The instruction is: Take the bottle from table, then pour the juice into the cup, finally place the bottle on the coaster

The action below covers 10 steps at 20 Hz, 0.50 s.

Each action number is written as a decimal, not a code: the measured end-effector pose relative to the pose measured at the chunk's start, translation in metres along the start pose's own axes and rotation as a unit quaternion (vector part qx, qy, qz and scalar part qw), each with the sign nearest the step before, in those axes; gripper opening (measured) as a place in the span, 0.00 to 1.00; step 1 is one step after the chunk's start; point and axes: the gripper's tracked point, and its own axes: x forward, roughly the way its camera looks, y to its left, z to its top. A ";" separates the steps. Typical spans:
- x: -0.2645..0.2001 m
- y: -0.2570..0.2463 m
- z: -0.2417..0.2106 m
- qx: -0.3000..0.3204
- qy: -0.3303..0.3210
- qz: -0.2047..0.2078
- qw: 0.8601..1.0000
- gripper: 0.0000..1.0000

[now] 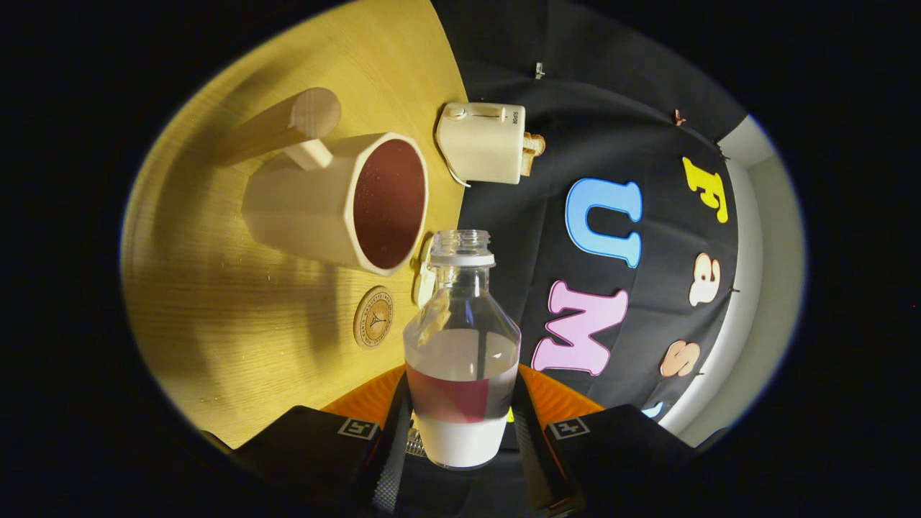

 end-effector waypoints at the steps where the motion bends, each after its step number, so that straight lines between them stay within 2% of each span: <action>1: 0.002 0.000 0.000 -0.007 -0.001 -0.001 1.000 0.70; 10: 0.010 -0.003 0.000 -0.044 -0.005 -0.006 0.999 0.70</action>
